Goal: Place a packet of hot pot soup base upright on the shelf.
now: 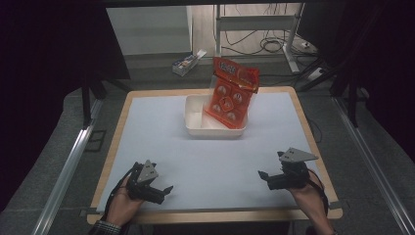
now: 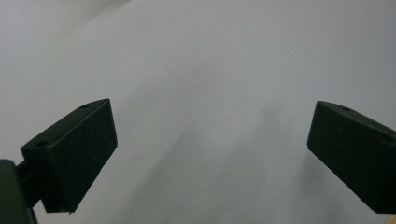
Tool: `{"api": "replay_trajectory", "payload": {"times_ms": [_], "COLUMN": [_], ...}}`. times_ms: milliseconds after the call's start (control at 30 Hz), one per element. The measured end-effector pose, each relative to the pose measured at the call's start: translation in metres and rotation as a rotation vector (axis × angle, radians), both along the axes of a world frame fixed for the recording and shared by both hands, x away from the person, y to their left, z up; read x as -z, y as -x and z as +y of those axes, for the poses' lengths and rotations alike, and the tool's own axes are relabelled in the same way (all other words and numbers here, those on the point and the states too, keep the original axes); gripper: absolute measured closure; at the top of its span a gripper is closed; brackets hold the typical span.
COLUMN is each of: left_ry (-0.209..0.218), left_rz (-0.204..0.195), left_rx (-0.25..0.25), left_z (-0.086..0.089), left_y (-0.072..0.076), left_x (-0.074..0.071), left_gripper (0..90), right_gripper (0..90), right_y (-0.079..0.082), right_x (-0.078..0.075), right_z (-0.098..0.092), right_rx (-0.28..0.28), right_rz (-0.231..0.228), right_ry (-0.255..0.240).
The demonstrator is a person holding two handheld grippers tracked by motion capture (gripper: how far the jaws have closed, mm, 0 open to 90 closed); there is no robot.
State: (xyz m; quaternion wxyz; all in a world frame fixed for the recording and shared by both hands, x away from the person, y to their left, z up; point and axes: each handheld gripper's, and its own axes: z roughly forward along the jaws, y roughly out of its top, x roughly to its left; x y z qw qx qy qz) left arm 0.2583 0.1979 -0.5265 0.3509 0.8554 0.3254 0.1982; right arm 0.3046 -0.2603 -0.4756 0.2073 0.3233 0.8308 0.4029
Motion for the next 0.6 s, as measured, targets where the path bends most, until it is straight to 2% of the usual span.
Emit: {"api": "replay_trajectory", "payload": {"times_ms": [433, 600], "left_ry": [-0.014, -0.017], "left_rz": [-0.005, -0.003], "left_rx": [0.003, 0.004], "left_z": [-0.001, -0.001], "left_y": [0.0, -0.001], "left_x": [0.002, 0.002], "left_gripper": [1.3, 1.4], "right_gripper": [2.2, 3.0], "right_y": [0.005, 0.003], "right_x": [0.02, 0.022], "right_z": [-0.014, -0.014], "right_rx": [0.024, 0.021], "right_rz": [0.069, 0.082], "right_ry": [0.015, 0.032]}}
